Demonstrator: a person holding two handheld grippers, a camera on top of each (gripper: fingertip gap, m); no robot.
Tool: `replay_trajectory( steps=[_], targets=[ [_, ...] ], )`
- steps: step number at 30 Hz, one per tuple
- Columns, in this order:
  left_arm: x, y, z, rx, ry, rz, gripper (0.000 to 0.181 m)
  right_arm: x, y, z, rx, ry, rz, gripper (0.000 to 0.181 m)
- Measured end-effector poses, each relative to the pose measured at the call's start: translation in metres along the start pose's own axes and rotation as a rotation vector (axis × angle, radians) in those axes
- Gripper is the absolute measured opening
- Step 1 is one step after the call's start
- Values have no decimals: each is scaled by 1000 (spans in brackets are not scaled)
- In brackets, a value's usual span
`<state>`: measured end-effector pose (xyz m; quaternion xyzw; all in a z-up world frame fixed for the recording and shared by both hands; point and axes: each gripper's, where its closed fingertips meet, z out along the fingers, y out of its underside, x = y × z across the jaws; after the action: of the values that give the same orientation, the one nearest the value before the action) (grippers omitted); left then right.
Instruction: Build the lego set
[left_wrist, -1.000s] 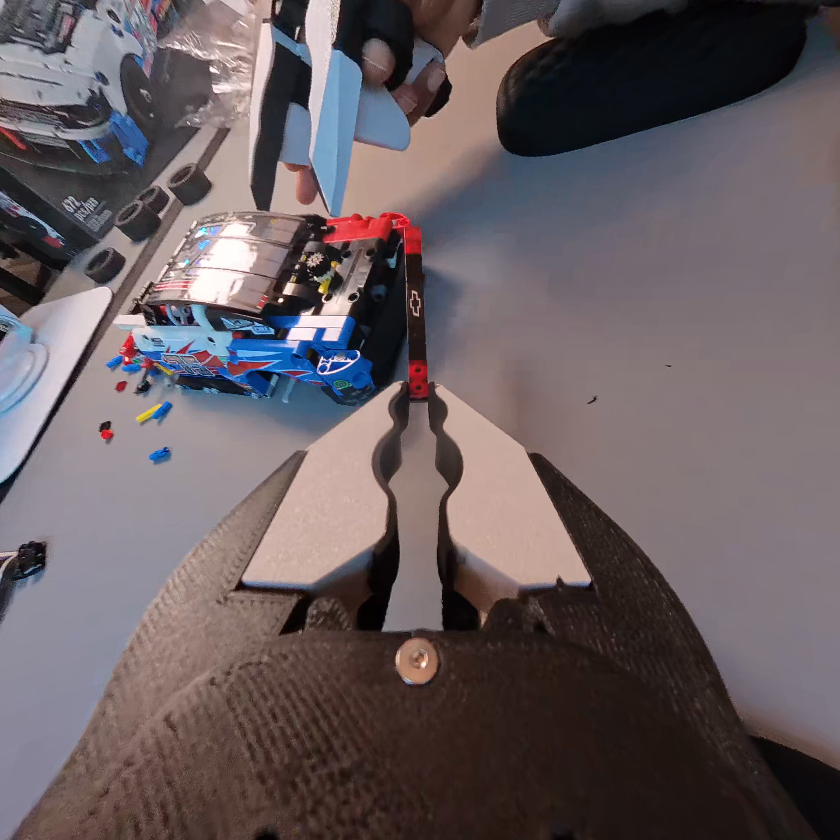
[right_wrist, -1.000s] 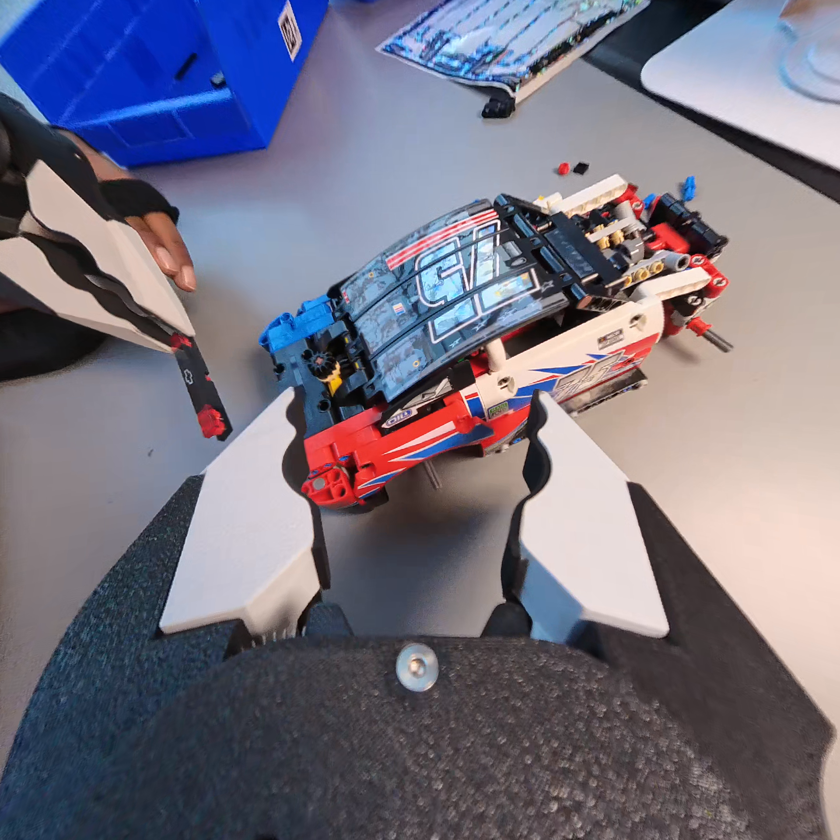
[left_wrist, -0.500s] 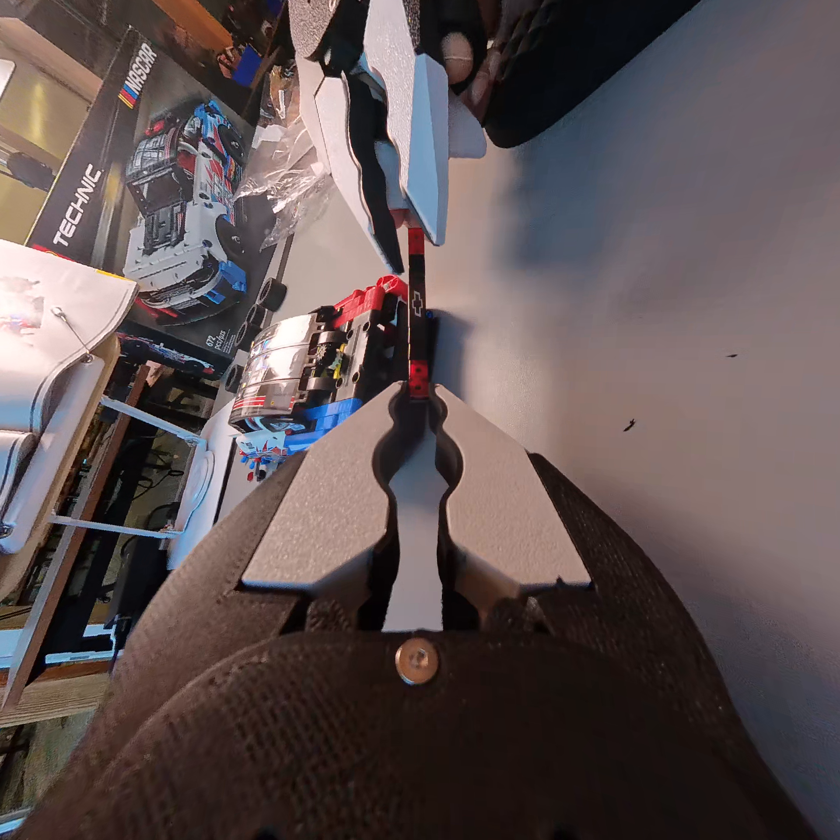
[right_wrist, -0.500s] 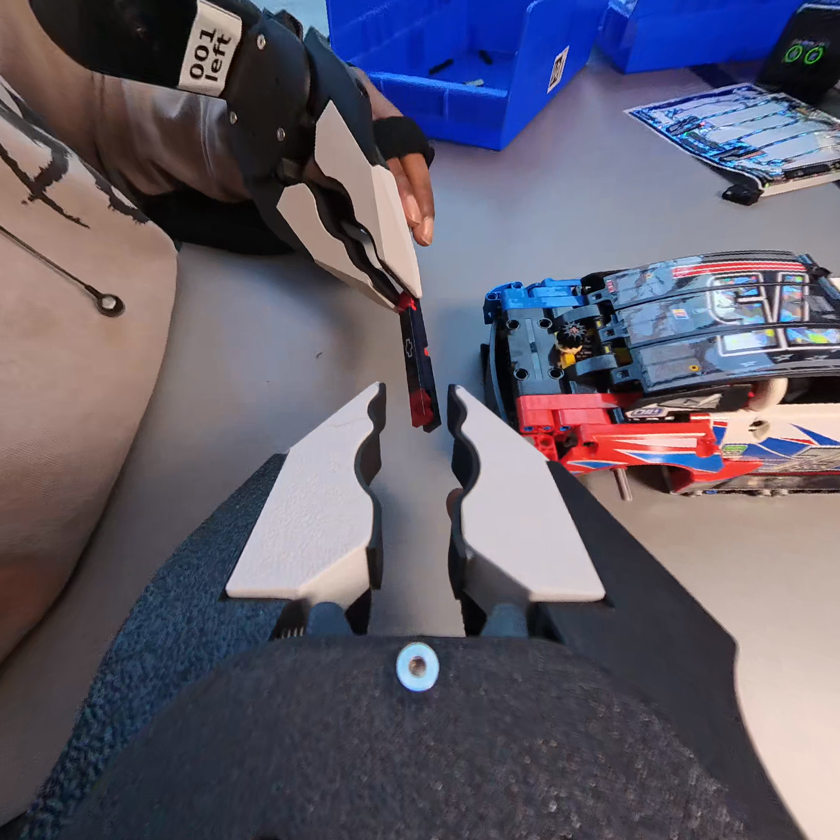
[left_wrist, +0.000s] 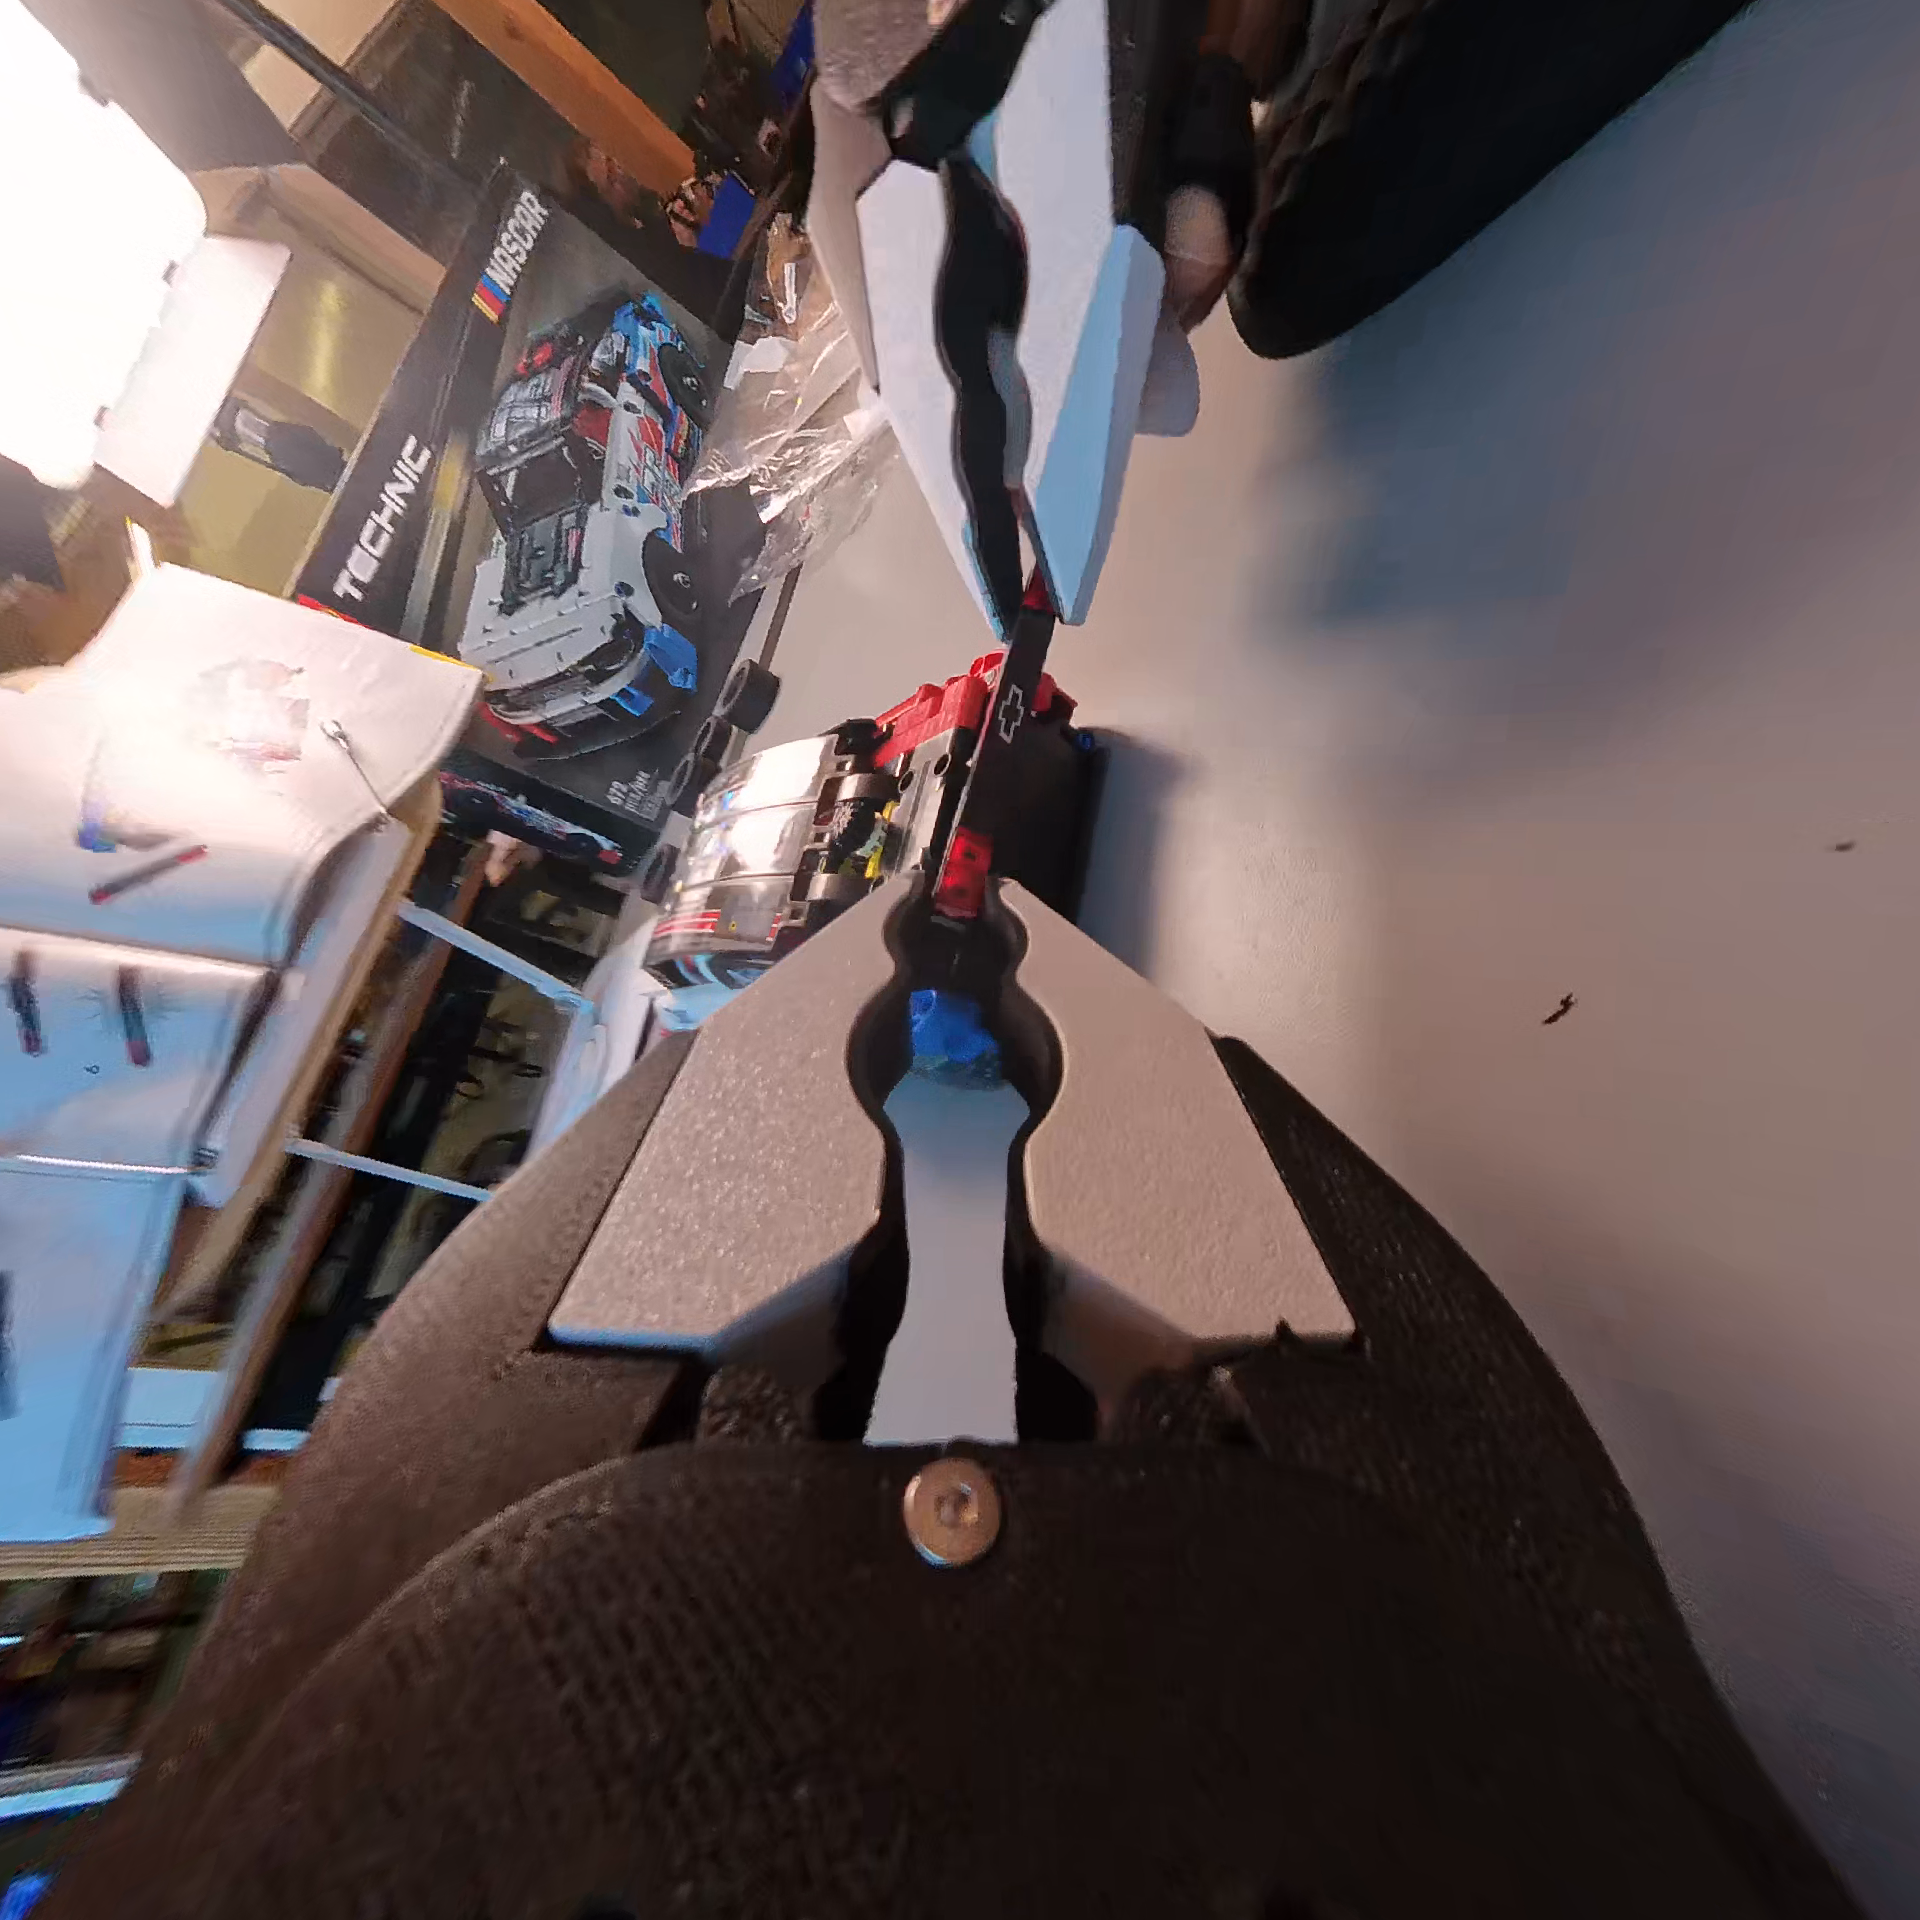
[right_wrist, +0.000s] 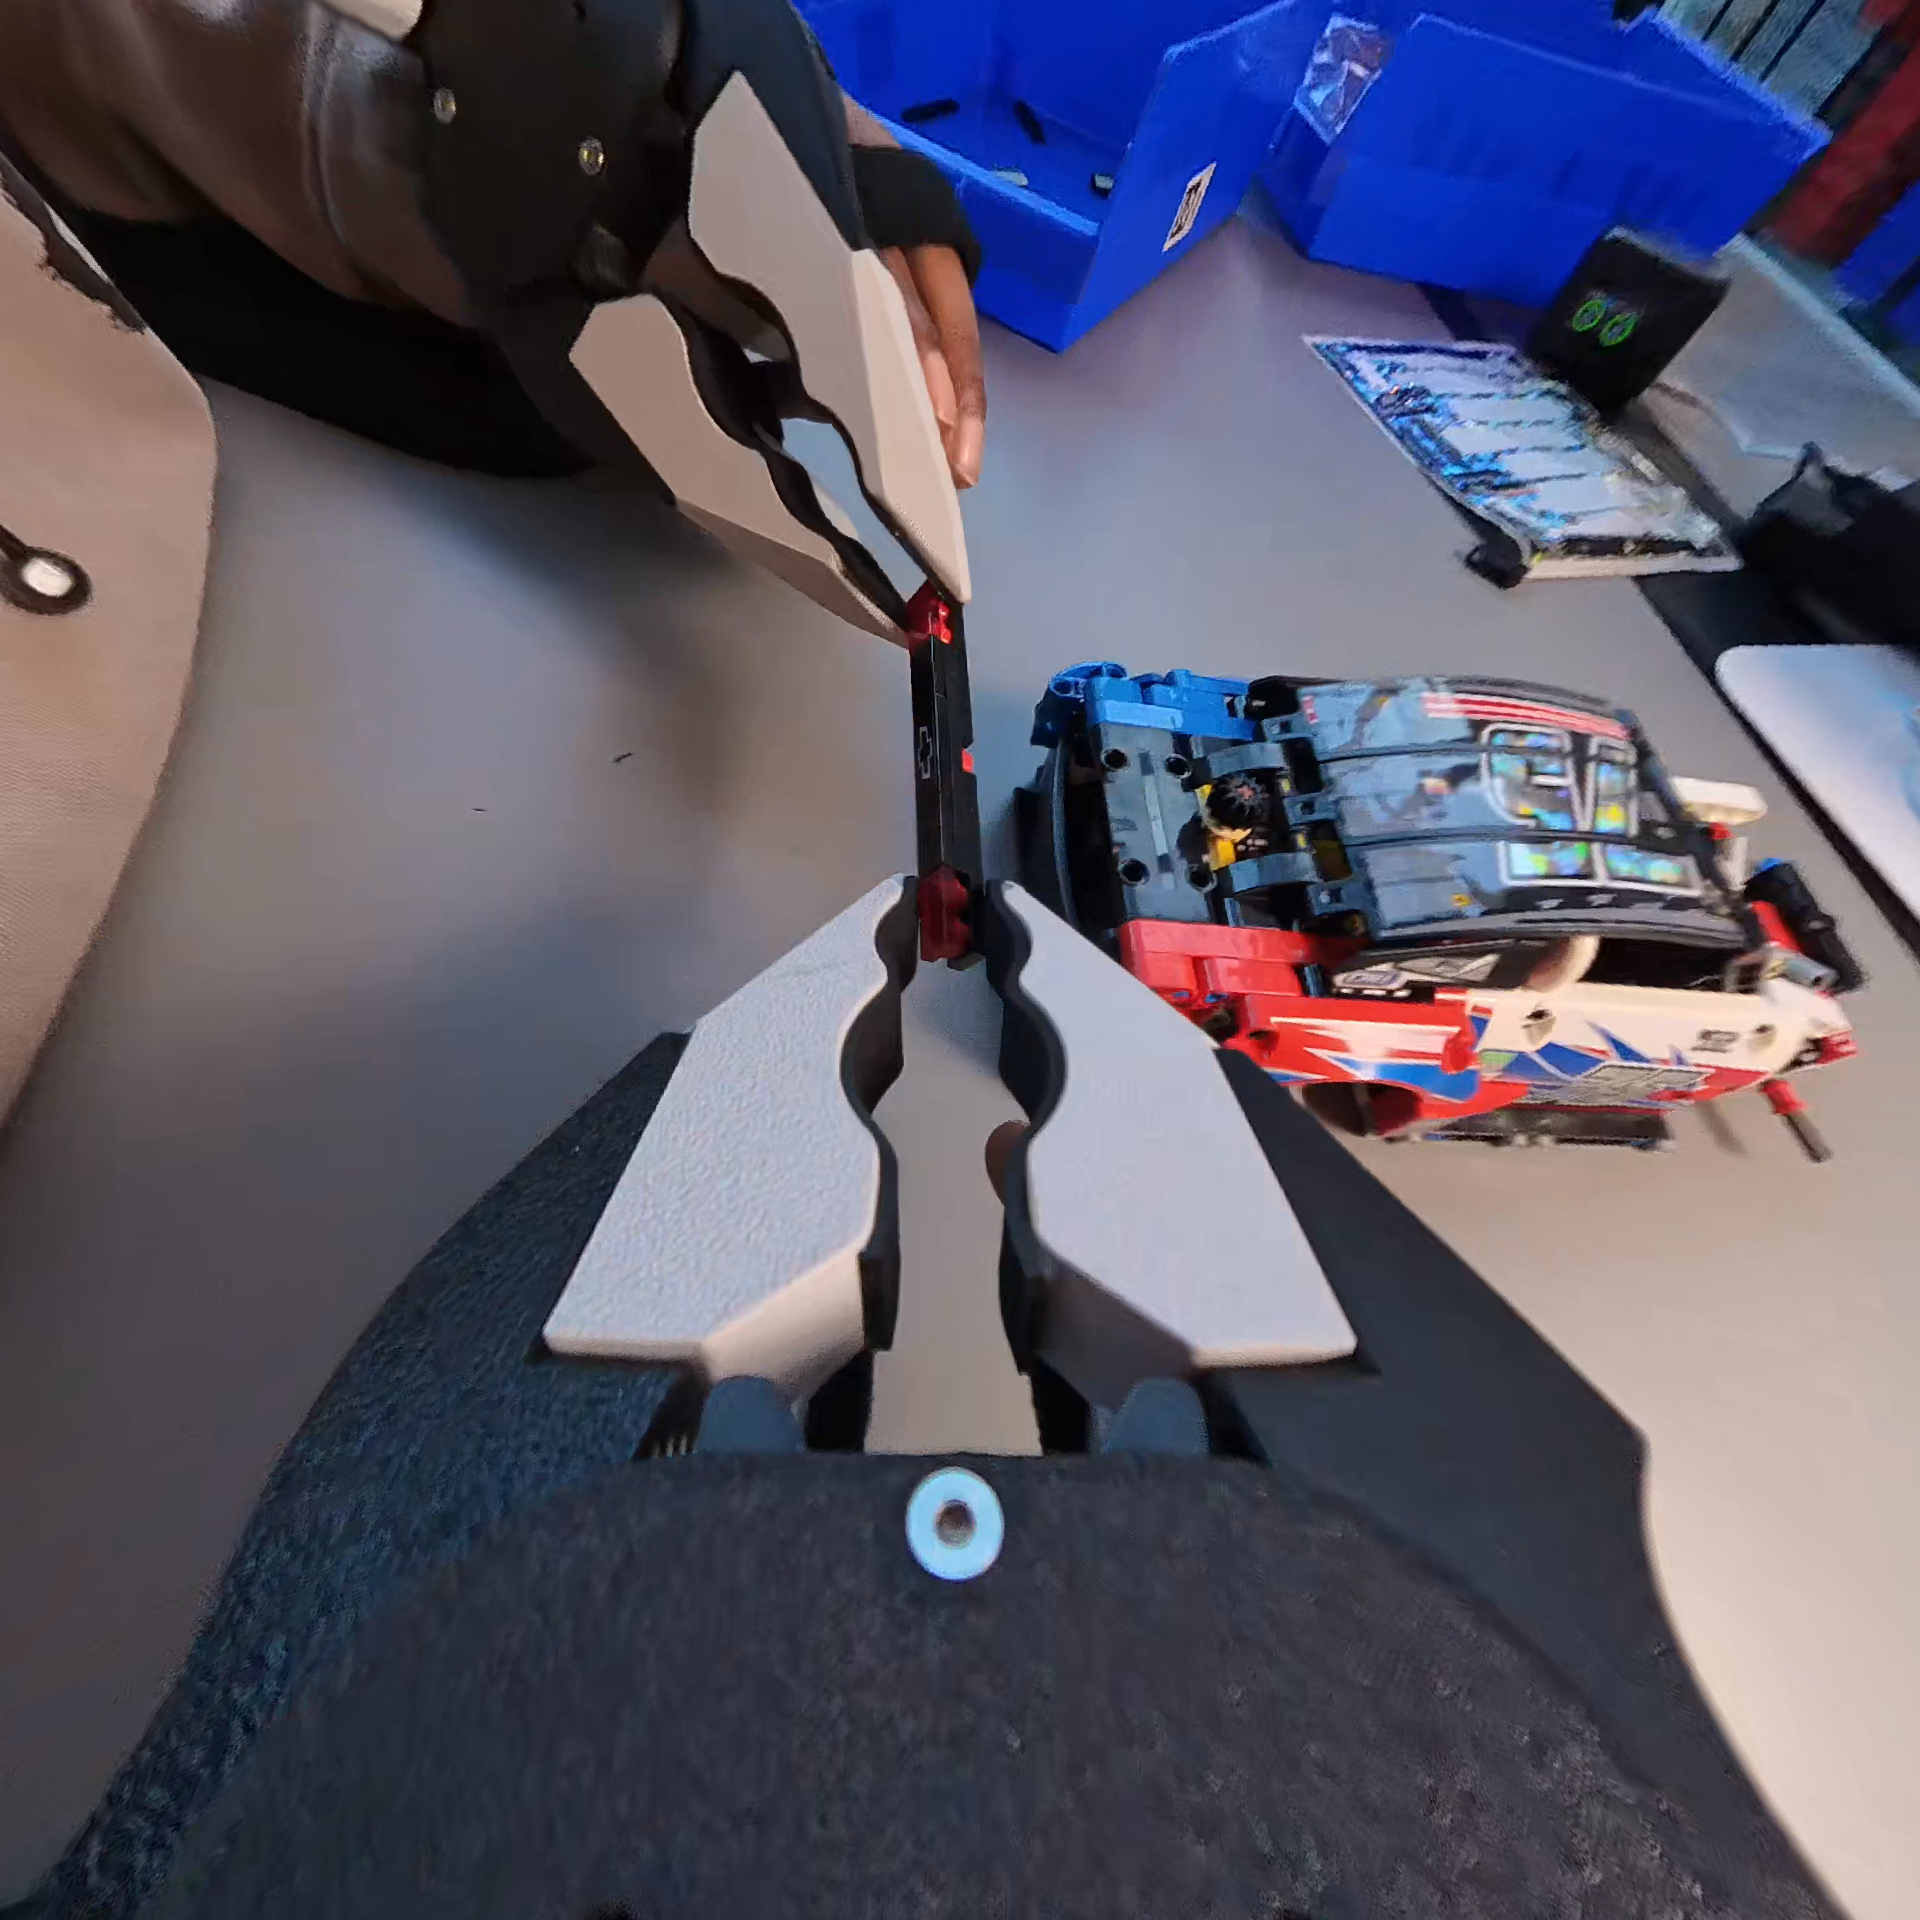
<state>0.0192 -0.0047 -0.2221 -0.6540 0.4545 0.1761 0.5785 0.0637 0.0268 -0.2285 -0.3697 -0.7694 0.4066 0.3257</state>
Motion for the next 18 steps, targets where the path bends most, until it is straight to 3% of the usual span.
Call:
replay_trajectory(
  steps=[1,4,7,14,18],
  targets=[
    [-1,2,0,11,29,-95,15,1,-3,1,15,37,-57,10],
    [-6,2,-2,64,165,-497,44,0,-7,3,46,136,-249,10],
    [-8,0,-6,131,282,-728,37,1,-7,5,34,237,-445,10],
    [2,3,1,85,302,-621,12,-2,-15,6,30,350,-668,10],
    [8,11,4,47,318,-596,12,-2,-7,10,-6,368,-715,10]
  ],
)
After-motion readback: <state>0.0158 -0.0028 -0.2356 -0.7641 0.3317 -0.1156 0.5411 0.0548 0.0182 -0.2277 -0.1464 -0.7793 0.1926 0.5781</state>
